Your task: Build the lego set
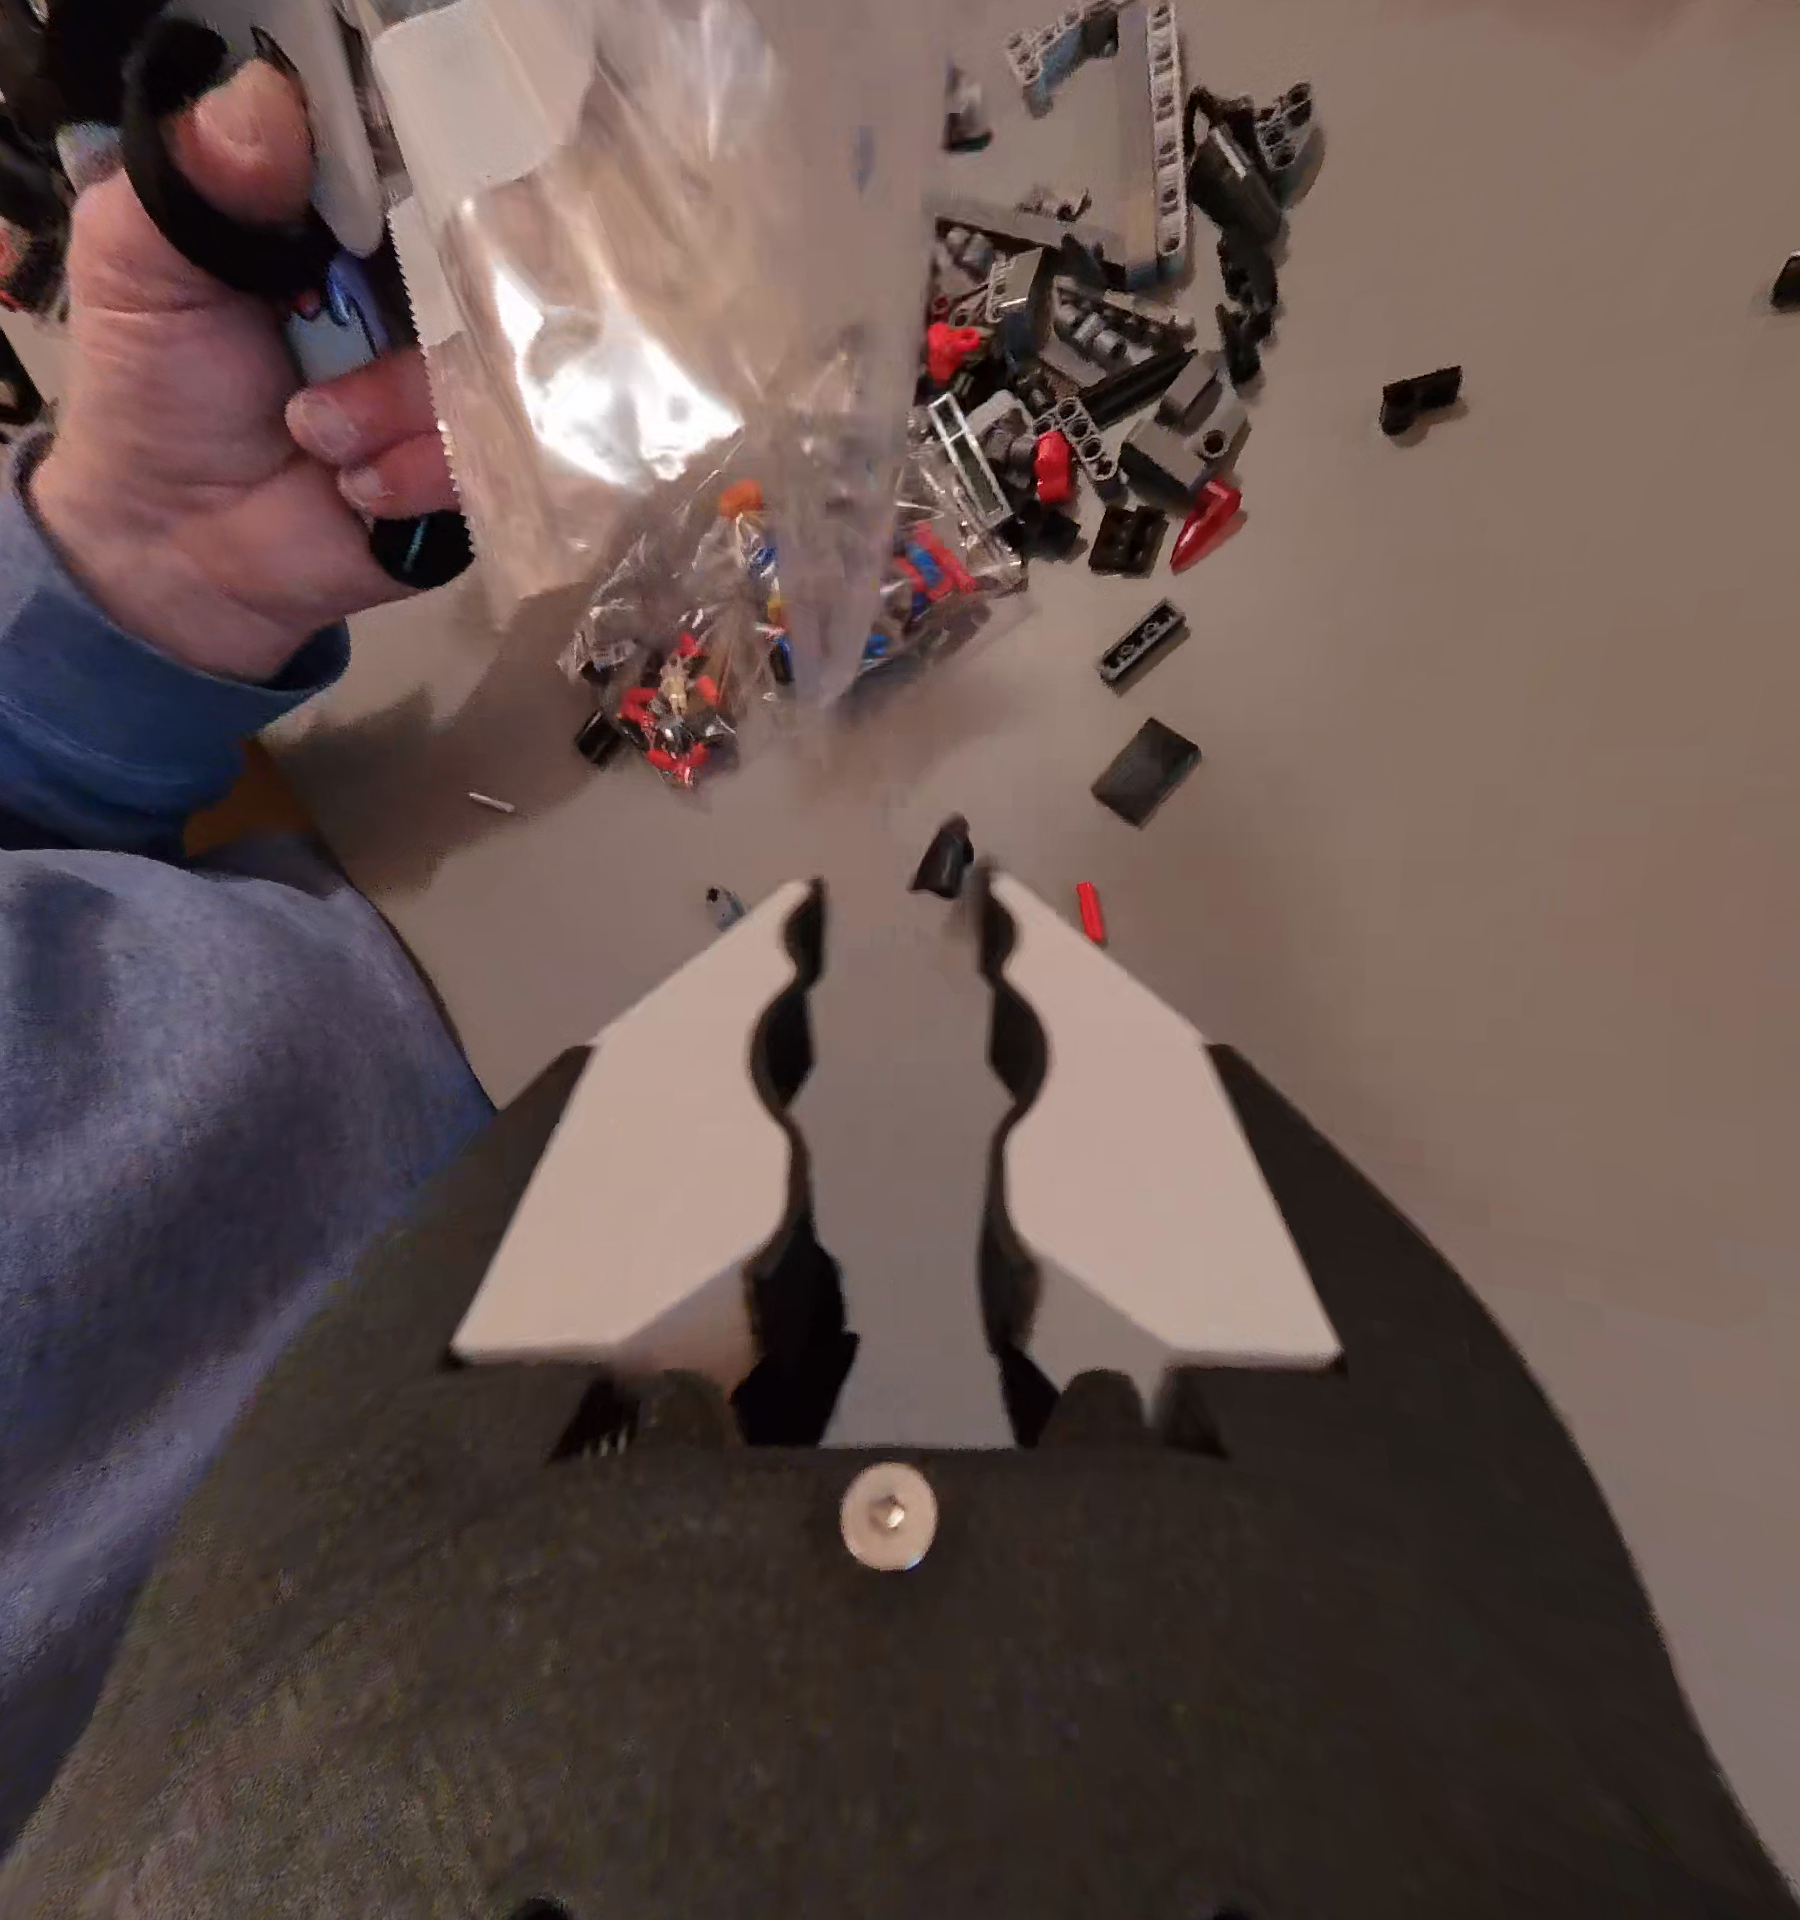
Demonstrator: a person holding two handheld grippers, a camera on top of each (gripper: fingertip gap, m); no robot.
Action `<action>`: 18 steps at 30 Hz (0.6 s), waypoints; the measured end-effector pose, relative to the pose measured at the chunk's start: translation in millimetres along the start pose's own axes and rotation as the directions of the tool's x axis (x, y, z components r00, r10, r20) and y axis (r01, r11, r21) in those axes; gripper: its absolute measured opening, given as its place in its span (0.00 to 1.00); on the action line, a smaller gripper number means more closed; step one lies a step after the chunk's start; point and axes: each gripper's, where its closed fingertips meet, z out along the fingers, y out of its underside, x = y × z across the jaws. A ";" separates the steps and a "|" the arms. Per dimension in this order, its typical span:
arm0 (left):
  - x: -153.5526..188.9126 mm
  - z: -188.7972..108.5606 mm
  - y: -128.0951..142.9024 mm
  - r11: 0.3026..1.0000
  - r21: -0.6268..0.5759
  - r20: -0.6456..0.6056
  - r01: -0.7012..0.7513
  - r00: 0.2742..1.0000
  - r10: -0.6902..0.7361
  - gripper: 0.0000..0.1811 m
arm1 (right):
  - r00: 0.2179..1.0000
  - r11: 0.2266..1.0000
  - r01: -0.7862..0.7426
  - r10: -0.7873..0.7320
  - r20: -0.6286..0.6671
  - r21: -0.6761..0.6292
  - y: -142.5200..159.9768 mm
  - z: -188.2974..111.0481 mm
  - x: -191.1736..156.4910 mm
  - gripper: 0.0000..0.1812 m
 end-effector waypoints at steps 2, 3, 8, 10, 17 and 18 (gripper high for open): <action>10.3 6.1 -0.6 0.999 -0.019 -0.030 -0.031 0.999 0.030 0.00 | 1.000 0.997 0.011 -0.011 -0.001 0.075 -7.3 -10.4 4.2 0.22; 16.2 9.5 -0.1 0.998 -0.034 -0.045 -0.058 0.997 0.056 0.00 | 1.000 0.991 0.003 -0.007 0.029 0.134 -16.5 -19.7 1.4 0.26; 41.7 26.0 10.7 0.978 -0.132 -0.108 -0.161 0.983 0.147 0.00 | 0.977 0.929 0.208 -0.180 -0.117 0.306 -75.7 -67.8 -13.7 0.31; 51.5 31.0 14.0 0.971 -0.152 -0.129 -0.184 0.978 0.165 0.00 | 0.928 0.883 0.356 -0.295 -0.228 0.307 -101.3 -80.0 -27.7 0.30; 60.8 26.8 -5.2 0.955 -0.130 -0.093 -0.266 0.962 0.255 0.00 | 0.830 0.857 0.494 -0.414 -0.375 0.147 -131.9 -121.0 -42.6 0.35; 61.2 26.0 -7.4 0.949 -0.129 -0.084 -0.289 0.956 0.280 0.00 | 0.871 0.883 0.445 -0.387 -0.304 0.151 -127.9 -126.8 -49.8 0.36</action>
